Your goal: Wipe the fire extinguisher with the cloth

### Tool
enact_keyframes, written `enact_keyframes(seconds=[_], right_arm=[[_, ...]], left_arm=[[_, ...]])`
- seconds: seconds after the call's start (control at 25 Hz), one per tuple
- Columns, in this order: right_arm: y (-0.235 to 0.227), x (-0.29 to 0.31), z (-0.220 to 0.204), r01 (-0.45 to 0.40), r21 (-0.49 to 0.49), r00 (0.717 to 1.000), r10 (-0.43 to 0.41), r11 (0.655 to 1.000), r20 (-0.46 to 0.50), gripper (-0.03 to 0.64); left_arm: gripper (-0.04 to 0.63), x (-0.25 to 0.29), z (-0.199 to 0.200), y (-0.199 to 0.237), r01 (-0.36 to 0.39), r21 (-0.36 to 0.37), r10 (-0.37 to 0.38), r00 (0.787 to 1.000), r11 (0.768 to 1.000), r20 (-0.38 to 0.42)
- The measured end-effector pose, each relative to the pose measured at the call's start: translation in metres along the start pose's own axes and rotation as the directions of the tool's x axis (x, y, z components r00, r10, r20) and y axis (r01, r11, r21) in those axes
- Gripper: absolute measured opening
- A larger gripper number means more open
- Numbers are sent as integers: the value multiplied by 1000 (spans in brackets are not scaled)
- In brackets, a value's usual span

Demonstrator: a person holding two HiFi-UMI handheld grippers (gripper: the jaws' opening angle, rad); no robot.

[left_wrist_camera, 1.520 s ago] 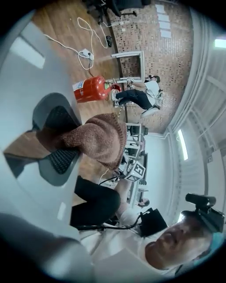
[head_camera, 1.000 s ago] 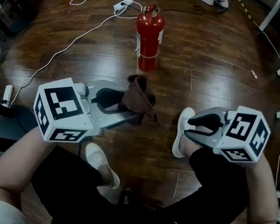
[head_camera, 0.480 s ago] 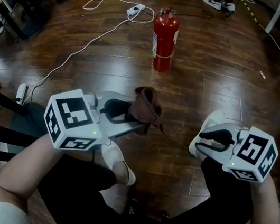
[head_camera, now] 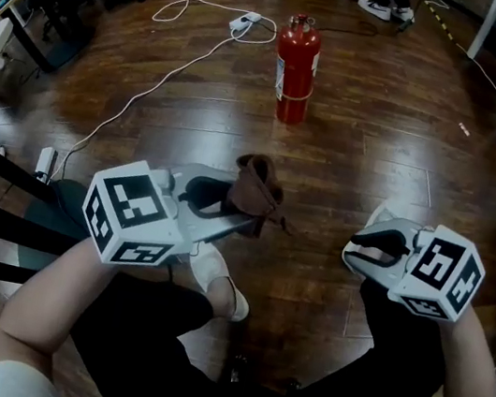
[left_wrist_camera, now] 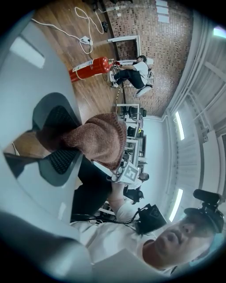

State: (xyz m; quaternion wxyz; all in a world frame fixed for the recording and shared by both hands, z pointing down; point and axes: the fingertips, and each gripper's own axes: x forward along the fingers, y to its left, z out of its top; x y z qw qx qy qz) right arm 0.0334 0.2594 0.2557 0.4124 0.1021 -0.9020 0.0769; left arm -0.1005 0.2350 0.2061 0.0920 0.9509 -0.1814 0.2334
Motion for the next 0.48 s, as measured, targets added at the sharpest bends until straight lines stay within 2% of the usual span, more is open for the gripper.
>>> enact_keyframes(seconds=[0.16, 0.48], right_arm=[[6, 1, 0, 16, 4, 1000, -17, 1000, 10, 89], [3, -5, 2, 25, 16, 1000, -25, 1000, 14, 89]], left_arm=[[100, -1, -6, -6, -6, 31, 7, 1000, 1000, -17], [100, -7, -1, -5, -16, 30, 16, 1000, 999, -15]])
